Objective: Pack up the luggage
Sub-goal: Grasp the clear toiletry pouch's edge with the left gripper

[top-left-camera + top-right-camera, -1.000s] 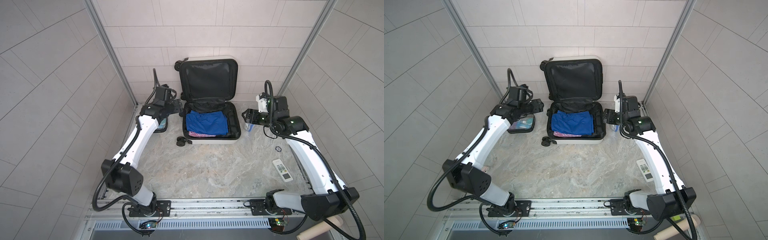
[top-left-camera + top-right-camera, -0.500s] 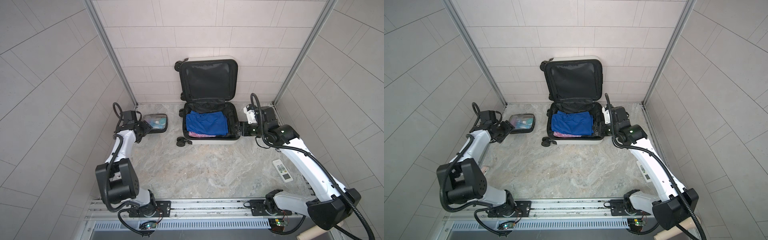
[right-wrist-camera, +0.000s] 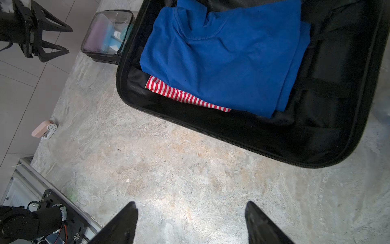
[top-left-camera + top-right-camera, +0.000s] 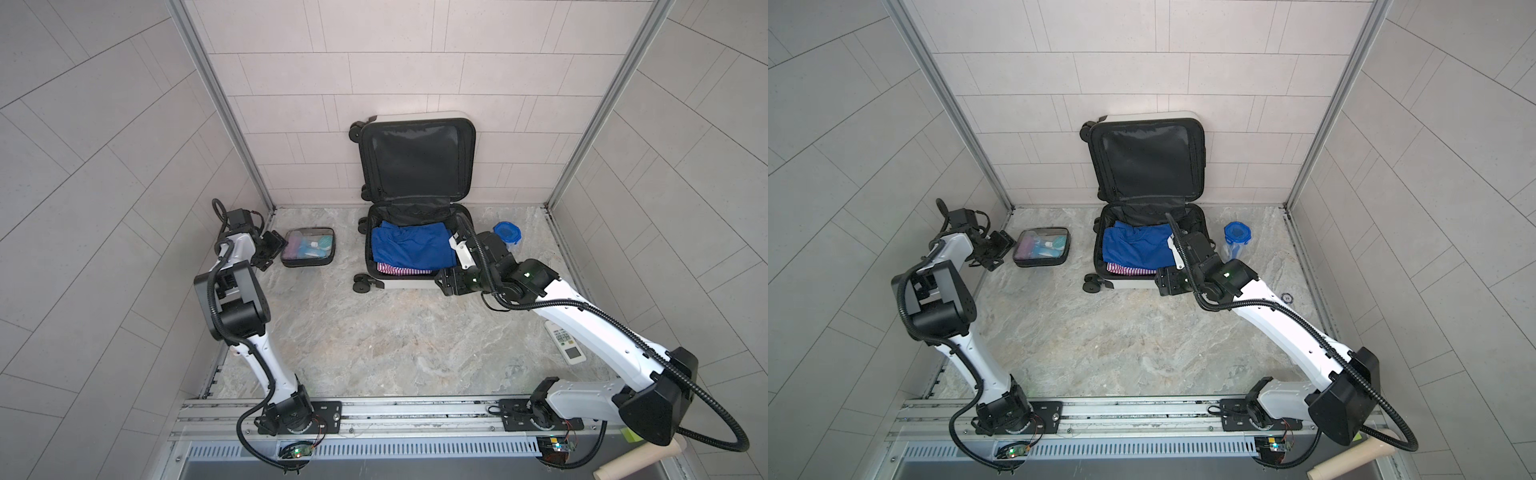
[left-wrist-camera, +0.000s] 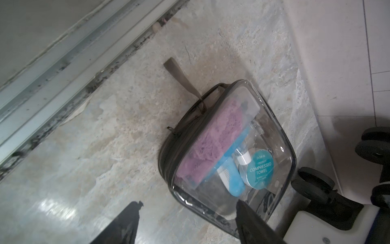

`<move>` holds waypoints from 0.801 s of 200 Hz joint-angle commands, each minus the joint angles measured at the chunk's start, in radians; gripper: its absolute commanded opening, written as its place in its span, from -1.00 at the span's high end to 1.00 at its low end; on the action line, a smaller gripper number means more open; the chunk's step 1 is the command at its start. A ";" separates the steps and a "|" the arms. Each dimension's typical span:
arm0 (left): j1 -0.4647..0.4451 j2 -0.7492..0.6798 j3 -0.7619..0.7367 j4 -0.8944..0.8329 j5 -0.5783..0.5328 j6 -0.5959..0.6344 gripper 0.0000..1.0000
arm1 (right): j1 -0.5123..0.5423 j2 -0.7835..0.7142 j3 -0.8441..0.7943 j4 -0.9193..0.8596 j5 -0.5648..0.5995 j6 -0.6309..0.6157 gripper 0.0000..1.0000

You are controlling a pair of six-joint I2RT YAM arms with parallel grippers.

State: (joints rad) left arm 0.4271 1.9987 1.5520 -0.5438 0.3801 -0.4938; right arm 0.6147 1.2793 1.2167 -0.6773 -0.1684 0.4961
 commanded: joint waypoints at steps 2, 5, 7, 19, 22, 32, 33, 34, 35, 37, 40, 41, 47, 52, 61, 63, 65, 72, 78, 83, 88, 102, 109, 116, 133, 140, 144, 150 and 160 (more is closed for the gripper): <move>-0.002 0.073 0.057 -0.051 0.024 0.112 -0.54 | 0.004 0.016 -0.008 -0.007 -0.007 0.032 -0.63; -0.002 0.081 0.064 -0.054 0.022 0.118 -0.54 | 0.003 0.018 -0.008 -0.008 -0.008 0.033 -0.63; -0.002 0.086 0.067 -0.056 0.022 0.123 -0.54 | 0.004 0.017 -0.008 -0.009 -0.009 0.033 -0.63; -0.002 0.112 0.086 -0.057 0.020 0.141 -0.53 | 0.004 0.019 -0.011 -0.014 -0.007 0.039 -0.63; -0.002 0.117 0.091 -0.057 0.020 0.144 -0.53 | 0.003 0.017 -0.011 -0.015 -0.008 0.041 -0.64; -0.002 0.129 0.103 -0.051 0.026 0.151 -0.52 | 0.004 0.016 -0.010 -0.018 -0.005 0.042 -0.64; -0.002 0.130 0.104 -0.049 0.028 0.152 -0.52 | 0.005 0.016 -0.010 -0.018 -0.005 0.042 -0.64; -0.002 0.131 0.105 -0.048 0.030 0.153 -0.52 | 0.004 0.017 -0.009 -0.018 -0.005 0.042 -0.64; -0.002 0.132 0.106 -0.047 0.031 0.153 -0.51 | 0.004 0.017 -0.008 -0.018 -0.005 0.042 -0.64; -0.002 0.135 0.108 -0.043 0.034 0.154 -0.51 | 0.003 0.016 -0.007 -0.020 -0.003 0.043 -0.63; -0.002 0.138 0.111 -0.039 0.039 0.154 -0.49 | 0.003 0.017 -0.007 -0.019 -0.003 0.043 -0.63; -0.002 0.139 0.113 -0.039 0.040 0.154 -0.49 | 0.003 0.017 -0.006 -0.019 -0.004 0.042 -0.63; -0.001 0.148 0.122 -0.037 0.052 0.154 -0.46 | 0.003 0.020 -0.004 -0.020 -0.003 0.044 -0.63; 0.001 0.156 0.128 -0.033 0.066 0.152 -0.44 | 0.004 0.022 0.001 -0.022 -0.003 0.044 -0.63; 0.005 0.168 0.132 -0.019 0.092 0.145 -0.40 | 0.004 0.027 0.008 -0.026 -0.003 0.044 -0.63; 0.005 0.169 0.132 -0.015 0.097 0.144 -0.39 | 0.004 0.030 0.009 -0.026 -0.003 0.044 -0.63; 0.005 0.170 0.132 -0.013 0.102 0.144 -0.38 | 0.003 0.032 0.011 -0.025 -0.003 0.044 -0.64; 0.006 0.173 0.132 -0.003 0.110 0.143 -0.37 | 0.003 0.038 0.015 -0.026 -0.003 0.046 -0.63; 0.005 0.173 0.128 0.007 0.112 0.144 -0.36 | 0.003 0.044 0.018 -0.025 -0.005 0.046 -0.63; 0.007 0.173 0.125 0.013 0.117 0.145 -0.35 | 0.004 0.048 0.021 -0.024 -0.006 0.049 -0.63; 0.007 0.173 0.122 0.021 0.121 0.146 -0.35 | 0.004 0.054 0.023 -0.021 -0.007 0.049 -0.63; 0.007 0.177 0.114 0.036 0.134 0.147 -0.29 | 0.003 0.067 0.029 -0.018 -0.012 0.056 -0.63; 0.007 0.183 0.115 0.039 0.146 0.148 -0.24 | 0.004 0.073 0.032 -0.018 -0.014 0.055 -0.62; 0.007 0.192 0.116 0.041 0.159 0.148 -0.18 | 0.004 0.078 0.036 -0.017 -0.017 0.056 -0.62; 0.008 0.203 0.108 0.050 0.182 0.148 0.00 | 0.005 0.088 0.044 -0.020 -0.016 0.056 -0.62; 0.007 0.207 0.104 0.051 0.188 0.148 0.11 | 0.006 0.090 0.046 -0.022 -0.012 0.056 -0.62; 0.007 0.211 0.102 0.051 0.190 0.147 0.17 | 0.005 0.090 0.046 -0.022 -0.010 0.056 -0.62; 0.007 0.214 0.099 0.052 0.194 0.147 0.26 | 0.005 0.090 0.046 -0.021 -0.010 0.057 -0.62; 0.007 0.219 0.095 0.051 0.206 0.148 0.40 | 0.006 0.089 0.046 -0.021 -0.006 0.056 -0.62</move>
State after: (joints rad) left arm 0.4274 2.1876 1.6547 -0.4961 0.5461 -0.3580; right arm 0.6151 1.3716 1.2331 -0.6853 -0.1829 0.5434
